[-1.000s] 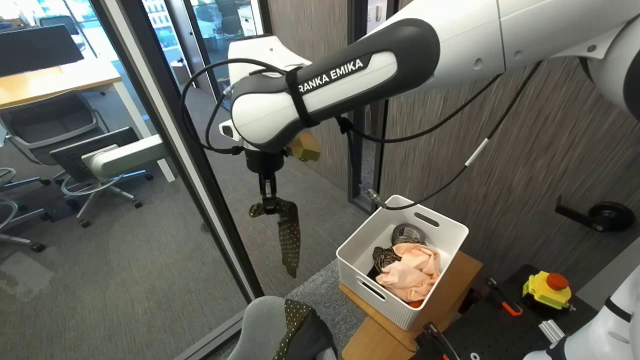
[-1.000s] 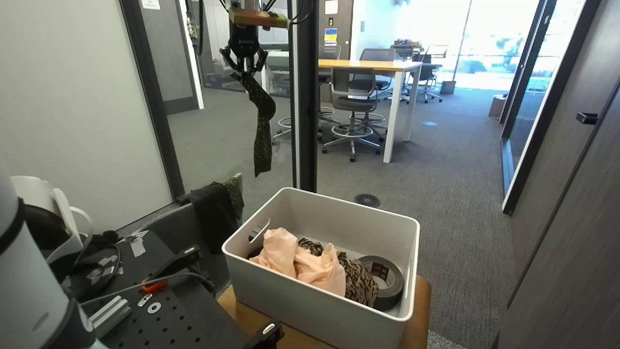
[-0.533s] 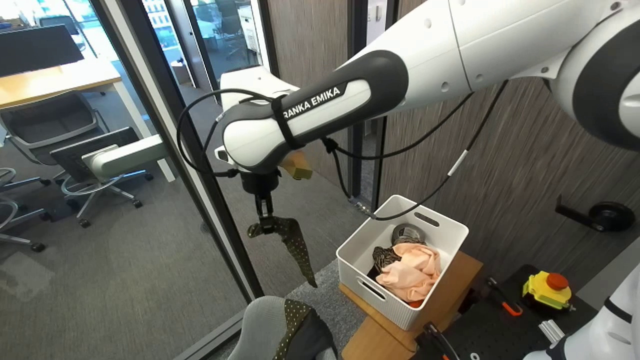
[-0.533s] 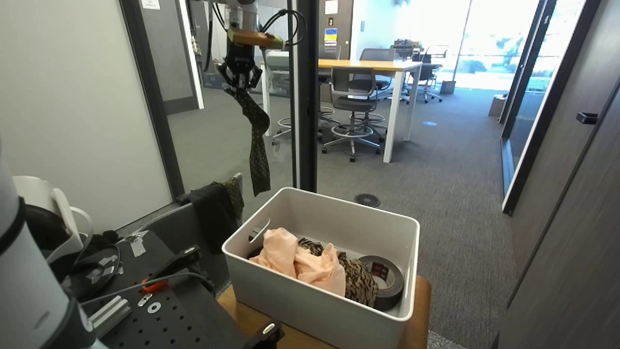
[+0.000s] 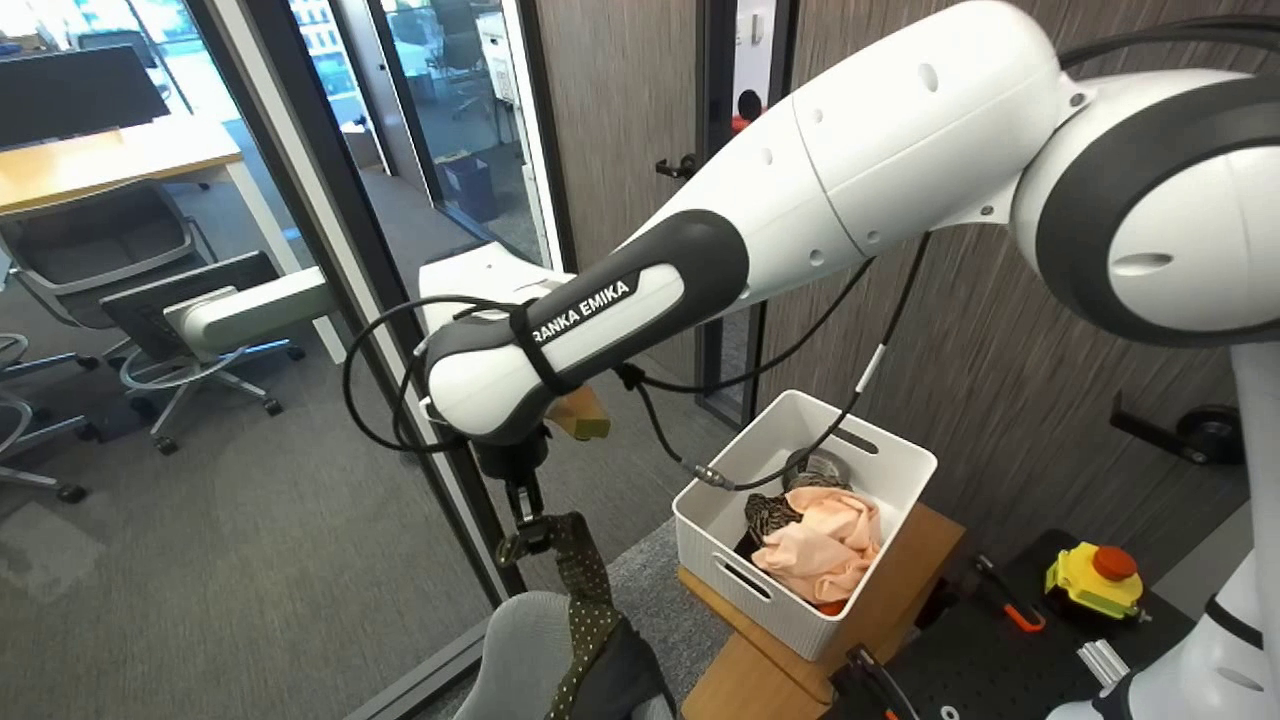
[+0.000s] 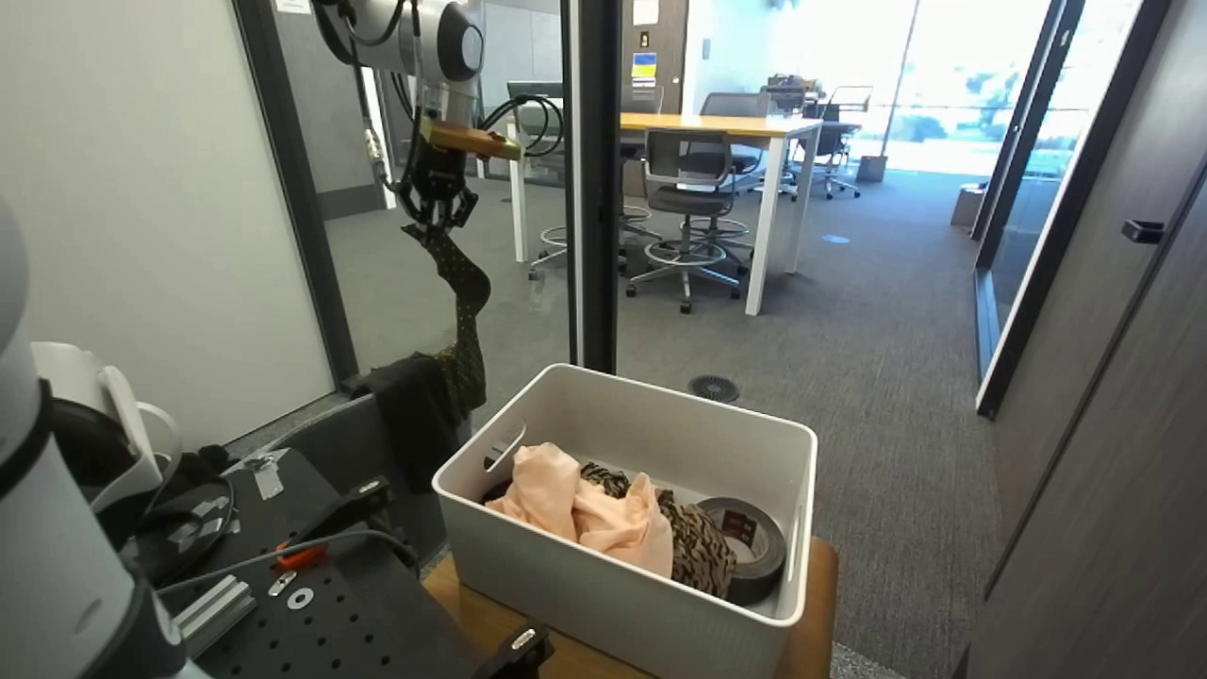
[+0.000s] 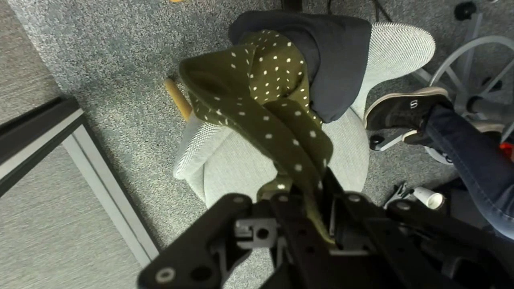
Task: Pick the sock from the box and put it on the back rest of the chair
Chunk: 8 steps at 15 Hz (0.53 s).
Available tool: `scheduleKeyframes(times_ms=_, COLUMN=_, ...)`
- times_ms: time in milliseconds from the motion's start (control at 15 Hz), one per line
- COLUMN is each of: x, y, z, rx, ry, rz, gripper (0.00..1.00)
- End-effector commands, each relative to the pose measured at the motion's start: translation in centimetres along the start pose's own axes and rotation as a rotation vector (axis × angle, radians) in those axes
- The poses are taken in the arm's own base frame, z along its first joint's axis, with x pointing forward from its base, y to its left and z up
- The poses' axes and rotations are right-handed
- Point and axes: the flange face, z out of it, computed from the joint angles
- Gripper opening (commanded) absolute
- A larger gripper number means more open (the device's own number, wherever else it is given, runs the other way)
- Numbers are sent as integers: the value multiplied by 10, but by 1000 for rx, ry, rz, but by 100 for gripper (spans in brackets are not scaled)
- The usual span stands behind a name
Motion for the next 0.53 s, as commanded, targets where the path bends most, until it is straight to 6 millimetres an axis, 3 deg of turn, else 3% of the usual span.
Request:
scheduleKeyframes(times_ms=0, x=26, y=-12, z=10, rx=21, ry=-17, rz=-63, gripper=8)
scheduleKeyframes(times_ms=467, x=74, y=-41, z=58, rx=98, ry=-45, rz=-150, gripper=8)
